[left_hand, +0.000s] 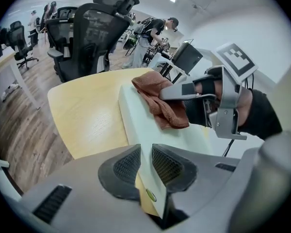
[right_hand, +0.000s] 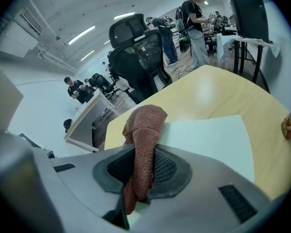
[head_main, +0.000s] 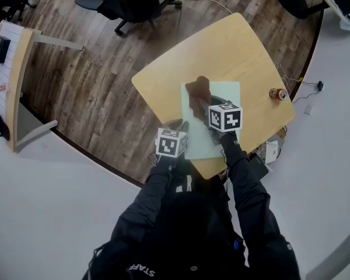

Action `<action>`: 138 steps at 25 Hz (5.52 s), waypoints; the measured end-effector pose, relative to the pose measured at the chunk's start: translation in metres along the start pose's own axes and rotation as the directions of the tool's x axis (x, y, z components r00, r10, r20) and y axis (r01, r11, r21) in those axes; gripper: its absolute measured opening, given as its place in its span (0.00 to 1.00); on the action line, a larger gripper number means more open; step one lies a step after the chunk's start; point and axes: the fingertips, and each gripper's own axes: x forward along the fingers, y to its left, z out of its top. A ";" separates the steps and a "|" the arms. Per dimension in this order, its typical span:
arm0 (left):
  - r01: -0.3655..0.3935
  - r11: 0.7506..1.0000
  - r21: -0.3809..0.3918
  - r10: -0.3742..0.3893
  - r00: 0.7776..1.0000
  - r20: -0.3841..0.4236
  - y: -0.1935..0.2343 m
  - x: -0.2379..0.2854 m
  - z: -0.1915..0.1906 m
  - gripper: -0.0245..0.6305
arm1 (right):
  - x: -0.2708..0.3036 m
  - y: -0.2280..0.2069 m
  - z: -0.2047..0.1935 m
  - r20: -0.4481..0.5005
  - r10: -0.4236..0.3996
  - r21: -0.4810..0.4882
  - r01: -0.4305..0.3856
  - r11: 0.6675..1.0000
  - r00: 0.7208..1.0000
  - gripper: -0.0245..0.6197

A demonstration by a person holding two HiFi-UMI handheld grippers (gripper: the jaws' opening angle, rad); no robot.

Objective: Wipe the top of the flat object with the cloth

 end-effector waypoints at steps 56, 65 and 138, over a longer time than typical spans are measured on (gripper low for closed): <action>0.048 0.999 0.009 -0.048 0.999 -0.026 0.001 0.001 -0.002 0.18 | -0.008 0.032 -0.047 -0.010 0.121 0.132 -0.118 0.984 0.993 0.18; 0.035 0.999 0.017 -0.034 0.999 -0.034 0.001 0.002 -0.002 0.18 | -0.032 -0.013 -0.052 0.012 0.041 0.160 -0.042 0.986 0.999 0.18; -0.005 1.000 0.025 0.007 0.998 -0.060 -0.002 0.002 -0.003 0.19 | -0.127 -0.104 -0.119 0.016 -0.083 0.269 0.076 0.960 0.996 0.18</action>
